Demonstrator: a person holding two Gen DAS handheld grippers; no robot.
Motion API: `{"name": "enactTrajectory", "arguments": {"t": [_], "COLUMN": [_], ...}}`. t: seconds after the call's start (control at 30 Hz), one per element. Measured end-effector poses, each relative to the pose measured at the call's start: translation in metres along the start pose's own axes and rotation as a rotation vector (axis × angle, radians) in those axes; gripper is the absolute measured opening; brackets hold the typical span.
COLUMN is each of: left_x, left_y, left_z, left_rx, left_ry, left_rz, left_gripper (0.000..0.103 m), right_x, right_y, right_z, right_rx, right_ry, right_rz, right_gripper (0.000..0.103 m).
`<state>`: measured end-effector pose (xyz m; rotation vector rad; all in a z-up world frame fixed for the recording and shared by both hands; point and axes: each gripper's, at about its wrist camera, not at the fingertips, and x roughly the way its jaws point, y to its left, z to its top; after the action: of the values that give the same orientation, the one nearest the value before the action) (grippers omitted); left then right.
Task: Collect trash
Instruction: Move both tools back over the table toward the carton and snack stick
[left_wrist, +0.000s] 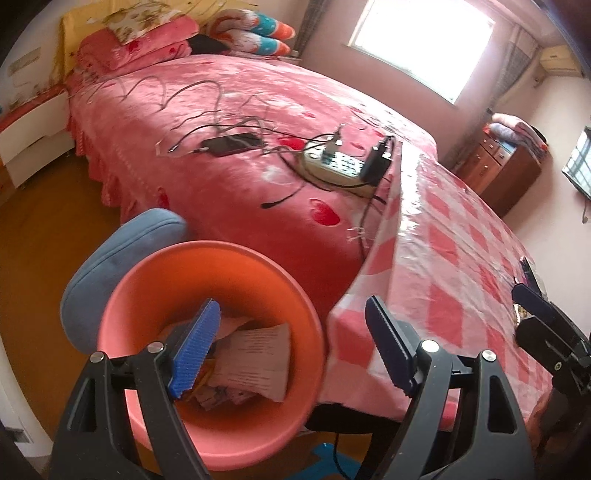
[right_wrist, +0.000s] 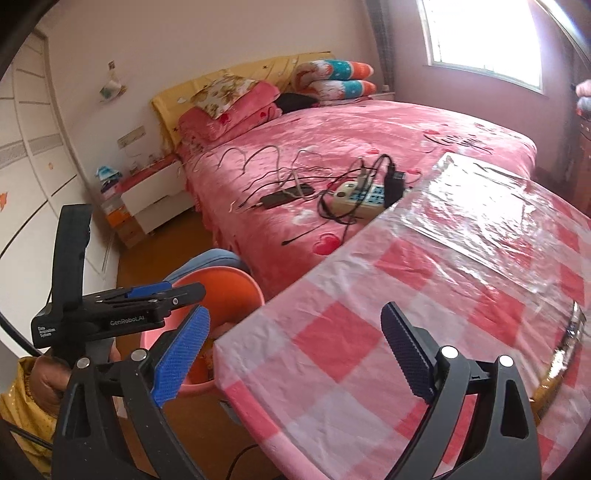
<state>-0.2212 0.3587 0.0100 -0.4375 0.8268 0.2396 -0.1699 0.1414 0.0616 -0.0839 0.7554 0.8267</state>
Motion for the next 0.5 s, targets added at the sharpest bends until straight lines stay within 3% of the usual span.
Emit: {"name": "enactTrajectory", "arguments": {"t": [0.5], "left_x": [0.002], "left_y": [-0.059], "left_z": [0.002], "left_rx": [0.106], "left_ry": [0.015], "left_rz": [-0.033], "left_gripper": [0.082], "right_x": [-0.035], "right_y": [-0.044], "right_z": [-0.009], "right_rx": [0.092], "right_ry": [-0.068], "right_rz": [-0.029], "right_gripper": [0.093]}}
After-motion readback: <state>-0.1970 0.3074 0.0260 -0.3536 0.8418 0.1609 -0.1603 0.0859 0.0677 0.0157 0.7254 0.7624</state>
